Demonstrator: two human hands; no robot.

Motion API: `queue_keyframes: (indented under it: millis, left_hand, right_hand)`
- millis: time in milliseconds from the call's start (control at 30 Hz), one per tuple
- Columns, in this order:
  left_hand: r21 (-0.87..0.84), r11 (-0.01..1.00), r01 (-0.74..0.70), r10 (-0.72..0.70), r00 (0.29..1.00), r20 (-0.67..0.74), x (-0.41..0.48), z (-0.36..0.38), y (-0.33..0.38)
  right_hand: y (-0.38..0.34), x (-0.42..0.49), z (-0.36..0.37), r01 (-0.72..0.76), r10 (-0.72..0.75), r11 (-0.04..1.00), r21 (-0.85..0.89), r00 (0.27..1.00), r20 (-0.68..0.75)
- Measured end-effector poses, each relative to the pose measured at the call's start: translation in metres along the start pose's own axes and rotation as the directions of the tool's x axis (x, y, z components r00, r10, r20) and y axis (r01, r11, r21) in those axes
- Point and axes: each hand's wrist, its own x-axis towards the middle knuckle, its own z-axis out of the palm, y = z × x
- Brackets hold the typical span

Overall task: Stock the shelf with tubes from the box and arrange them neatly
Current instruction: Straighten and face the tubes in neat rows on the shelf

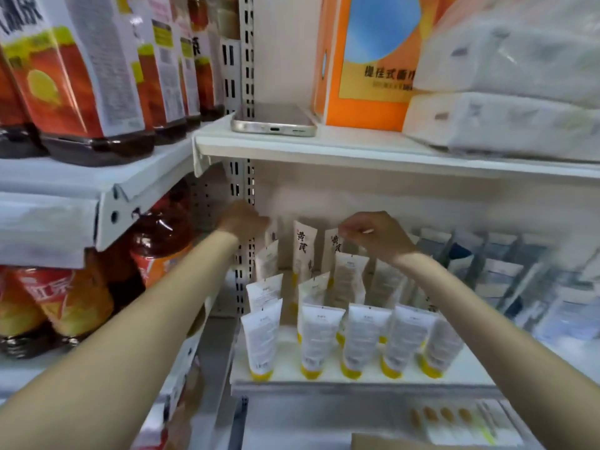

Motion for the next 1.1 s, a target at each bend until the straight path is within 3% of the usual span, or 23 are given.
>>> queue_keyframes:
  millis: [100,333,567,867,1100]
  left_hand:
    - [-0.14,0.989,0.052,-0.046,0.998,0.046,0.015,0.004,-0.005]
    - [0.022,0.99,0.143,-0.144,0.988,0.059,0.048,0.022,-0.014]
    - [-0.017,0.982,0.19,-0.187,0.976,0.11,0.068,0.037,-0.013]
    - [-0.077,0.982,0.172,-0.153,0.966,0.207,0.083,0.042,-0.011]
    - [-0.094,0.993,0.068,-0.051,0.983,0.174,0.093,0.044,-0.018]
  right_hand:
    - [0.011,0.035,0.003,0.044,-0.042,0.998,-0.037,0.998,0.052]
    - [0.022,0.095,0.032,0.087,-0.028,0.965,-0.246,0.972,0.233]
    - [0.033,0.123,0.054,0.118,0.008,0.915,-0.387,0.951,0.31]
    - [0.038,0.135,0.063,0.14,0.011,0.885,-0.444,0.947,0.322]
    - [0.045,0.143,0.065,0.133,-0.016,0.923,-0.361,0.951,0.31]
